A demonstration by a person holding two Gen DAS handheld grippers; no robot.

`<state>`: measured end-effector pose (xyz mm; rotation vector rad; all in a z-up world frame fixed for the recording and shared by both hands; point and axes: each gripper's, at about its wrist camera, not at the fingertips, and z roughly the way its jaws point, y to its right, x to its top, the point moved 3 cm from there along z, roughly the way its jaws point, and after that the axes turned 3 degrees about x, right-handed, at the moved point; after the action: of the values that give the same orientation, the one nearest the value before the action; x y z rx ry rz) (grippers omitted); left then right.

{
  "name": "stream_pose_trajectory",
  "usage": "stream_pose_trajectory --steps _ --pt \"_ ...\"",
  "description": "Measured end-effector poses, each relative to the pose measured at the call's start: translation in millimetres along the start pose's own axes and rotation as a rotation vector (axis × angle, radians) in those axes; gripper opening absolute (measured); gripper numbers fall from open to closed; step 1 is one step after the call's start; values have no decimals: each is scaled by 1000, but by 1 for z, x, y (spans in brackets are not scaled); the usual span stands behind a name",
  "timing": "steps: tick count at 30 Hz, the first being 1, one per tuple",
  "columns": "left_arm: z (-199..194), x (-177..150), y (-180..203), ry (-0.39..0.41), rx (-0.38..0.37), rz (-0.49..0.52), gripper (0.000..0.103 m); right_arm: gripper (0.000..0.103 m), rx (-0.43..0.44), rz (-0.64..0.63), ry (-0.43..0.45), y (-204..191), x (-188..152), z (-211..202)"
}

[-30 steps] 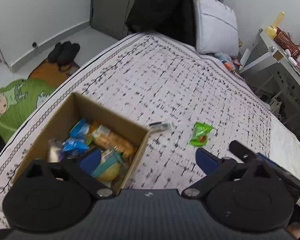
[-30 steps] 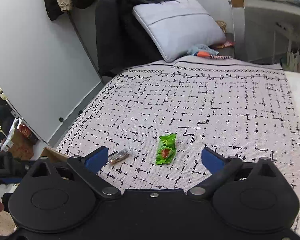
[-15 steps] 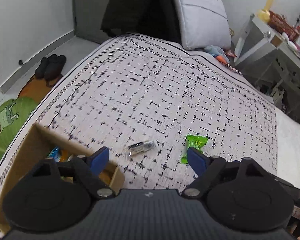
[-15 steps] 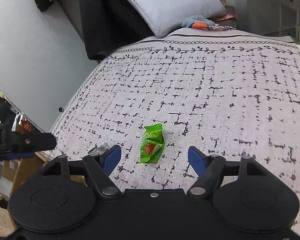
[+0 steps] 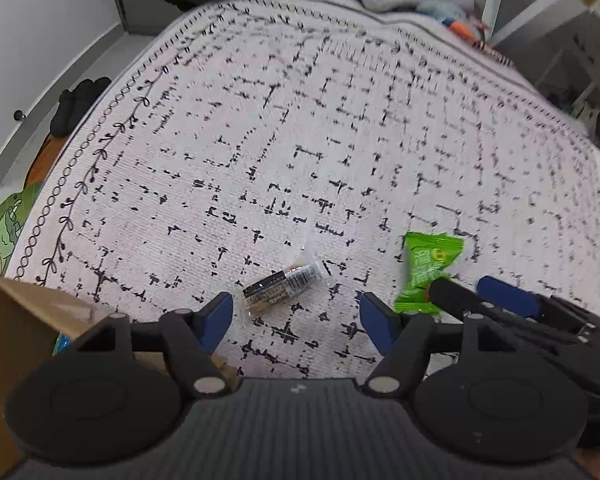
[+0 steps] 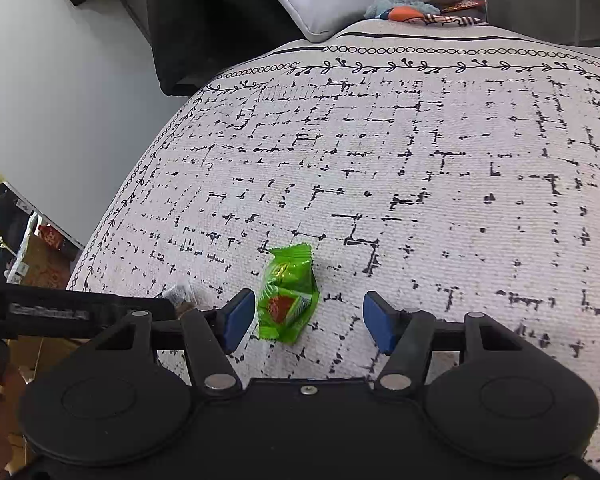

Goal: Organize snacks
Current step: 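Grasp the clear wrapped bar with the left tool while the right tool grasps the green candy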

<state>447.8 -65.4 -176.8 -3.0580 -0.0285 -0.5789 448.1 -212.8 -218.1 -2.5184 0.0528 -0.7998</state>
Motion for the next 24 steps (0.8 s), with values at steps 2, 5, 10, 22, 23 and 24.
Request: stream_pose_trajectory --steps 2,5,10,22,23,24 --pt "11 2 1 -27 6 5 66 59 2 -6 1 -1 0 2" --pt "21 4 1 -48 24 14 64 59 2 -17 4 -3 1 7" --pt "33 7 1 -62 43 22 54 54 -23 -64 18 -8 0 13" --pt "12 2 4 -2 31 -25 15 24 -47 -61 22 -2 -4 2" --pt "7 1 5 6 23 -36 14 24 -49 -57 24 -2 -5 0" --pt "1 -1 6 13 14 -45 14 24 -51 -52 24 -2 -7 -1"
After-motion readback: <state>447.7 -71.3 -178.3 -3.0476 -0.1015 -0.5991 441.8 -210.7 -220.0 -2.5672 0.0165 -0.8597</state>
